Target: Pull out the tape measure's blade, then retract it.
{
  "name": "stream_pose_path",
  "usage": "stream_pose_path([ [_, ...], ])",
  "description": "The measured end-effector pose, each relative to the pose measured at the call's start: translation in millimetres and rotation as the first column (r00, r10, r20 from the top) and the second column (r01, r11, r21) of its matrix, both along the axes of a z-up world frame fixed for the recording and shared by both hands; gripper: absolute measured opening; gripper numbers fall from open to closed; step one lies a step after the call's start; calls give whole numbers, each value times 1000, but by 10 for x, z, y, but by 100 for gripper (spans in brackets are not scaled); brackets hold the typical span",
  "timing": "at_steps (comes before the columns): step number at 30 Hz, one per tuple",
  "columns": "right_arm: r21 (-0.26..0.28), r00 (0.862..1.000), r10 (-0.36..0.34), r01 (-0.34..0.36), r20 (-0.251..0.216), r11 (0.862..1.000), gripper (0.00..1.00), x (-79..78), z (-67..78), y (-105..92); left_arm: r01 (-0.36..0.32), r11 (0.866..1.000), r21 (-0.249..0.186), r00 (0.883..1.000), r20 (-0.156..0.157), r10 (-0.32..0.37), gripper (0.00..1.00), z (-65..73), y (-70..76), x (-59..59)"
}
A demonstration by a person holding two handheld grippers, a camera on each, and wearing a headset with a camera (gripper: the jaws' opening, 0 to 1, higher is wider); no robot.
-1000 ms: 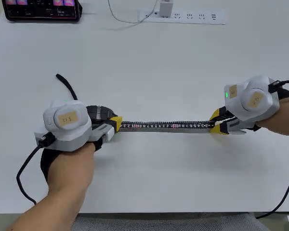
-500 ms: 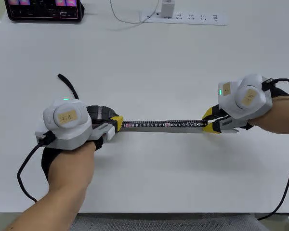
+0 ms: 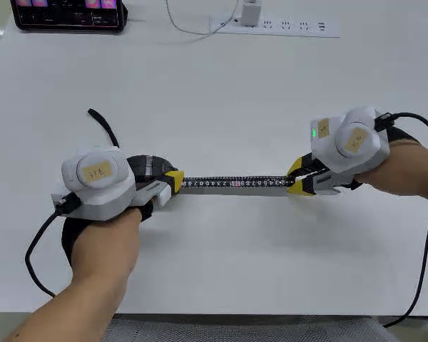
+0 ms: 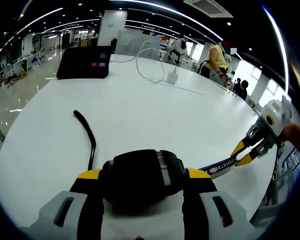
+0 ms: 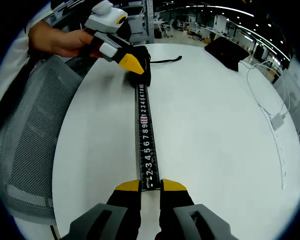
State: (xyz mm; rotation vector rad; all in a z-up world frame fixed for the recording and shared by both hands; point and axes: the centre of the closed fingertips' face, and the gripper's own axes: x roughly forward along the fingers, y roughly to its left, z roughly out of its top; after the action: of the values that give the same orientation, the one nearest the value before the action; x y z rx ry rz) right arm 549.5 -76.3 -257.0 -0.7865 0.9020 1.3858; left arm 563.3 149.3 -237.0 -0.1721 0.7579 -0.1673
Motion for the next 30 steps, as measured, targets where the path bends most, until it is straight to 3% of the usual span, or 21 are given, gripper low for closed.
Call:
stream_pose_path([
  [30, 61, 1000, -2, 2, 0, 998, 9, 51, 3, 374, -5, 1000, -23, 1000, -1, 5, 60, 3, -5, 0],
])
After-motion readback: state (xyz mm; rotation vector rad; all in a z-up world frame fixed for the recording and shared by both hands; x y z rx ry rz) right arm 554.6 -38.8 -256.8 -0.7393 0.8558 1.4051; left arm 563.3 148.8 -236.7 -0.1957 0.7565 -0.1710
